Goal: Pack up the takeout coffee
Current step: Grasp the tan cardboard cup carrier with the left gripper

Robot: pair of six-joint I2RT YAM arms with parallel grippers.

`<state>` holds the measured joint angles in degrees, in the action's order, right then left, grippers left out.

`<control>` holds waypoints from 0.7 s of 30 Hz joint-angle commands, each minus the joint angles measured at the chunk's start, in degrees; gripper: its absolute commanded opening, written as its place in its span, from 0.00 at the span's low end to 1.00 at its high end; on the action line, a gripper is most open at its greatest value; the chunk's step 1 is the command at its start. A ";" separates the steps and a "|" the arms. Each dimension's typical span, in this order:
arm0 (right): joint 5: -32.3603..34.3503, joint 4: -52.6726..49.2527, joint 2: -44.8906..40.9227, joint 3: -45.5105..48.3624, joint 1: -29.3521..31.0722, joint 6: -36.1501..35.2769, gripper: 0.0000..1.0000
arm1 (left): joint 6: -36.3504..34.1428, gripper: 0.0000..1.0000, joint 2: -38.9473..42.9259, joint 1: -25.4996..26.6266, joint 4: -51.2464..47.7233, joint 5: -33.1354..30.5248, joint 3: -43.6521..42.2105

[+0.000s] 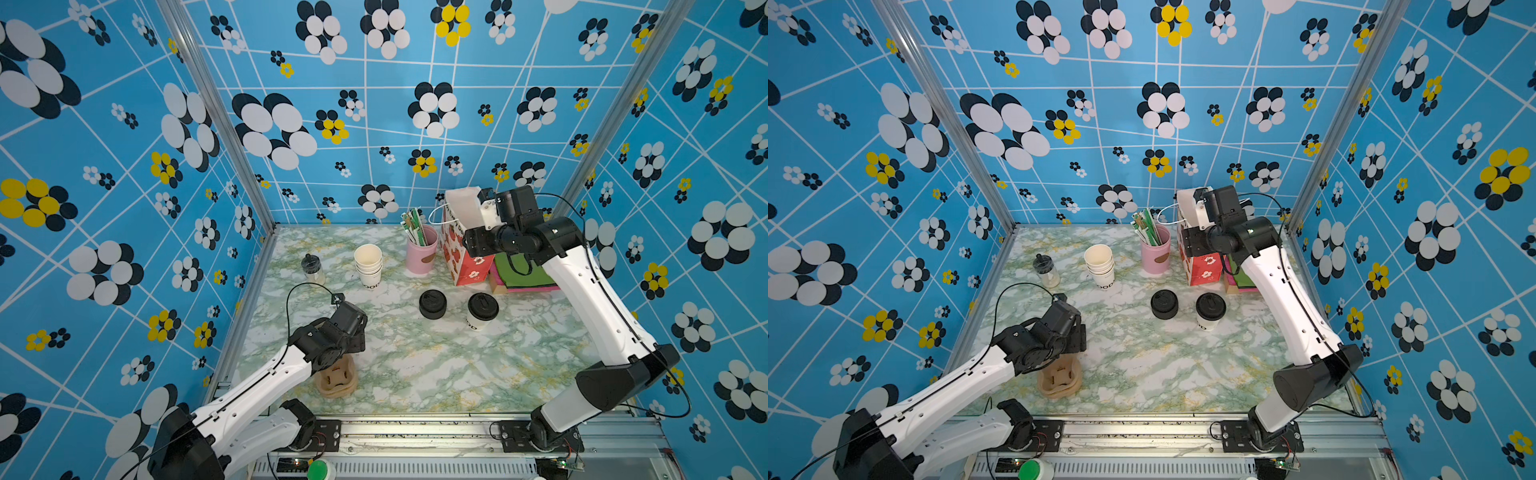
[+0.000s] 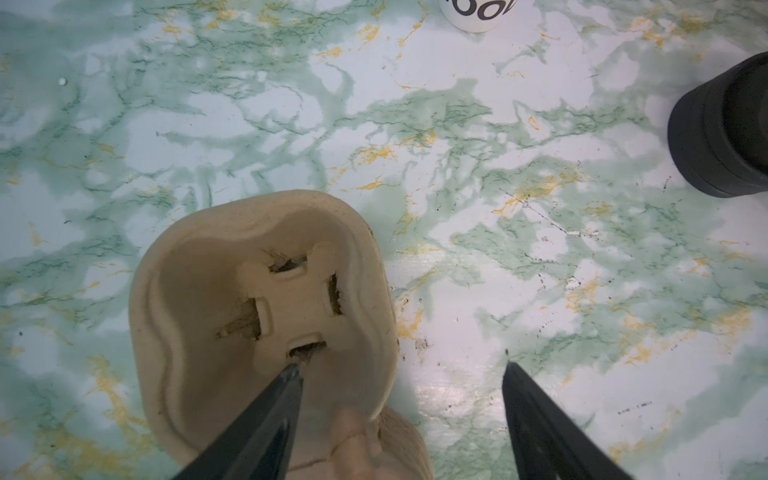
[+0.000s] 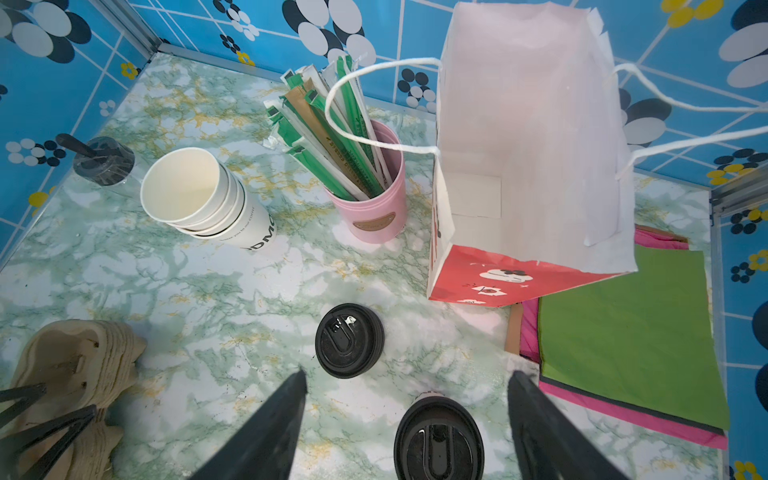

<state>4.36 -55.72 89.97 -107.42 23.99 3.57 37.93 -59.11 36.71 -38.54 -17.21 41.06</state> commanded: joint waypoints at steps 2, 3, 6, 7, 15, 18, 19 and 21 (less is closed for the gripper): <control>0.56 4.31 -4.43 3.93 0.45 -0.51 0.78 | 2.50 0.73 -2.21 -0.42 3.39 -3.74 -0.17; 0.56 4.84 -5.16 5.01 0.46 -0.64 0.78 | 2.65 0.72 -3.13 -0.42 4.04 -3.94 -0.36; 0.65 6.31 -6.83 7.63 0.45 -0.67 0.78 | 3.01 0.70 -5.77 -0.50 5.77 -3.88 -0.45; 0.65 6.65 -7.16 8.34 0.45 -0.72 0.78 | 3.15 0.68 -6.59 -0.50 6.17 -4.11 -0.43; 0.54 8.16 -9.53 12.50 0.40 -1.44 0.78 | 3.11 0.57 -10.62 -1.76 8.41 -6.20 -1.00; 0.45 8.37 -9.99 13.74 0.45 -1.86 0.79 | 3.03 0.54 -12.04 -2.34 9.18 -5.58 -1.63; 0.41 8.52 -10.08 13.96 0.40 -1.98 0.79 | 3.02 0.53 -12.52 -2.45 9.34 -5.49 -1.64; 0.40 8.70 -10.08 14.39 0.44 -2.15 0.79 | 2.77 0.51 -13.30 -2.72 9.64 -5.36 -1.77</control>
<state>4.36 -48.64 81.49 -94.11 23.99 2.44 40.77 -71.37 34.63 -29.71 -21.74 40.25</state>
